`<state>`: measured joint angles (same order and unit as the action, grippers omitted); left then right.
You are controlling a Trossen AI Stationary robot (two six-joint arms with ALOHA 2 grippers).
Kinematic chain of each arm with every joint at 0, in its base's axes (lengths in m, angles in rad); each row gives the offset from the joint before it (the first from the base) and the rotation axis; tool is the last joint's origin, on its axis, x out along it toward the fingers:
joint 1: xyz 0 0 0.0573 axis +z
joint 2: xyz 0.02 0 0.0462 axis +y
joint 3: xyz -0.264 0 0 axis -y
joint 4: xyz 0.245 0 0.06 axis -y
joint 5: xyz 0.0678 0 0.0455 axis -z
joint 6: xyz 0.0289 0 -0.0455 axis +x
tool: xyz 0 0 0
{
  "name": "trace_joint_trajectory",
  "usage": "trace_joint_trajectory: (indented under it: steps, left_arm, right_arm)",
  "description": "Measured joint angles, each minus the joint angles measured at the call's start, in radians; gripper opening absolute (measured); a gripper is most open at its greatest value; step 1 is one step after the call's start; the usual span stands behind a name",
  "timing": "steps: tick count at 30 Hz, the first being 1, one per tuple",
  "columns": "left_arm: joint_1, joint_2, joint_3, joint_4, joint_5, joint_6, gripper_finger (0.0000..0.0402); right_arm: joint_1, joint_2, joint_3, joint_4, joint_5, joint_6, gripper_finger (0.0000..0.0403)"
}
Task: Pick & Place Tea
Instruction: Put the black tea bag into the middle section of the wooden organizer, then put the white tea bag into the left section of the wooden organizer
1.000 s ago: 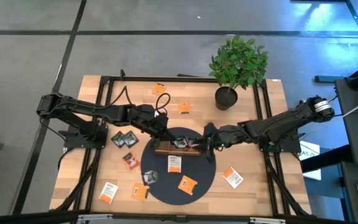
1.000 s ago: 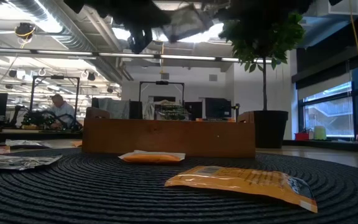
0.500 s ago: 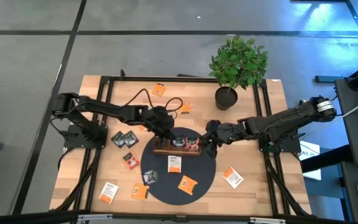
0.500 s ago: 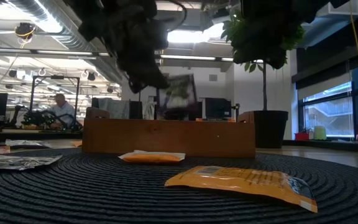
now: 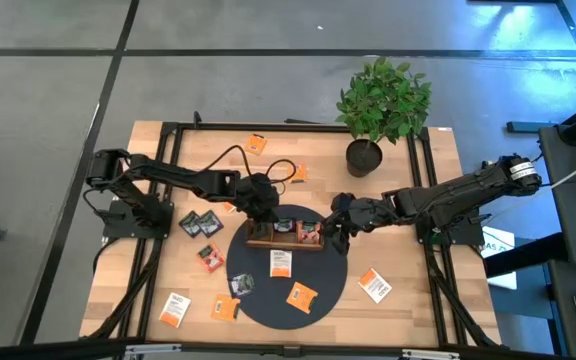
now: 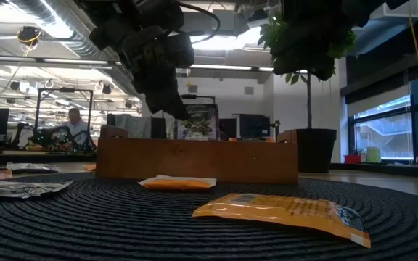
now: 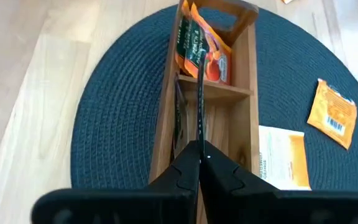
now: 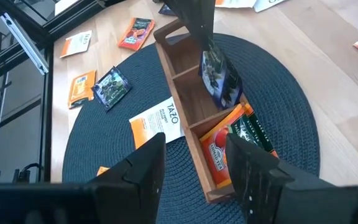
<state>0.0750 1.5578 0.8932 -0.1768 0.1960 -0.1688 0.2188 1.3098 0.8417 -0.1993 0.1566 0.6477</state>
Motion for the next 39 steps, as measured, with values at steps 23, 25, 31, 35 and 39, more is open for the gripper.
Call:
trace_joint_trajectory:
  steps: [23,25,31,35,39]
  left_arm:
    - [-0.009,0.005,0.0,0.046,-0.048,-0.027,0.0004]
    - [-0.008,0.005,0.0,0.046,-0.048,-0.027,0.0005]
    - [-0.009,0.005,0.0,0.044,-0.047,-0.027,0.0022]
    - [-0.009,0.005,0.0,0.038,-0.047,-0.027,0.0044]
    - [-0.007,0.005,0.0,0.038,-0.052,-0.027,0.0065]
  right_arm:
    - [0.0,0.0,0.0,-0.002,0.037,-0.001,0.0169]
    - [0.0,0.0,0.0,-0.002,0.037,-0.001,0.0169]
    - [0.0,0.0,0.0,-0.005,0.036,-0.001,0.0169]
    - [0.0,0.0,0.0,-0.005,0.036,-0.001,0.0169]
    - [0.0,0.0,0.0,-0.005,0.035,-0.001,0.0169]
